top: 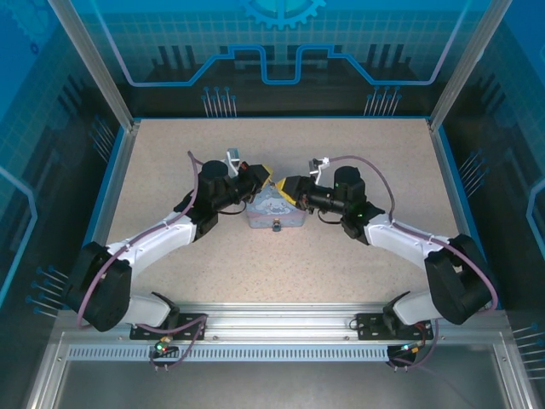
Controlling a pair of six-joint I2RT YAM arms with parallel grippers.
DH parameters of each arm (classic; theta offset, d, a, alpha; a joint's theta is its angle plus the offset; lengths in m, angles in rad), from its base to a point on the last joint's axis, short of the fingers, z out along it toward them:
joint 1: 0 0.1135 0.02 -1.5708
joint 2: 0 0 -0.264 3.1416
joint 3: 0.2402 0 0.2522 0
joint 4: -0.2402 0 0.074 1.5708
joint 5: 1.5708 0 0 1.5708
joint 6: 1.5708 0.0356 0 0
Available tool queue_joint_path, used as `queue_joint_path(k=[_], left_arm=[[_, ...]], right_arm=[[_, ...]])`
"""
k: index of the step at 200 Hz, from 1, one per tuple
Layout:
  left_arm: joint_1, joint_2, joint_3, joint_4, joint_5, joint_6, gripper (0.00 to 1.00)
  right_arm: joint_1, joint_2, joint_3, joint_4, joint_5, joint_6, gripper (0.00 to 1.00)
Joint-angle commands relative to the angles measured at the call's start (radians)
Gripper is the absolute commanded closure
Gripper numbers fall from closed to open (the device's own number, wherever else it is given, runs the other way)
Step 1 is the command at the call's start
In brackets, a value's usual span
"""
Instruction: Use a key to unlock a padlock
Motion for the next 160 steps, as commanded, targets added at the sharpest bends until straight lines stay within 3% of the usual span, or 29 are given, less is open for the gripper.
queue_joint_path(k=[1, 58, 101, 126, 131, 141, 145, 160], left_arm=[[-0.002, -0.006, 0.016, 0.01, 0.01, 0.014, 1.0], [-0.01, 0.0, 0.018, 0.013, 0.01, 0.013, 1.0], [-0.013, 0.0, 0.019, 0.011, 0.006, 0.013, 1.0], [-0.013, -0.005, 0.018, 0.003, 0.004, 0.014, 1.0], [-0.013, -0.007, 0.019, -0.001, 0.003, 0.016, 0.89], [-0.01, -0.017, 0.023, -0.021, -0.003, 0.024, 0.51], [-0.006, -0.022, 0.025, -0.031, -0.006, 0.028, 0.41], [0.016, -0.047, 0.033, -0.074, -0.01, 0.043, 0.23]], right_arm=[[0.016, 0.021, 0.046, 0.043, 0.008, 0.006, 0.71], [0.02, 0.049, 0.071, 0.053, 0.005, 0.014, 0.78], [0.02, 0.069, 0.071, 0.078, 0.002, 0.033, 1.0], [0.017, 0.066, 0.068, 0.076, 0.003, 0.032, 1.0], [0.016, 0.063, 0.064, 0.075, 0.002, 0.032, 1.0], [0.012, 0.058, 0.059, 0.071, 0.001, 0.03, 1.0], [0.012, 0.055, 0.055, 0.069, 0.0, 0.027, 1.0], [0.004, 0.039, 0.04, 0.056, 0.0, 0.018, 1.0]])
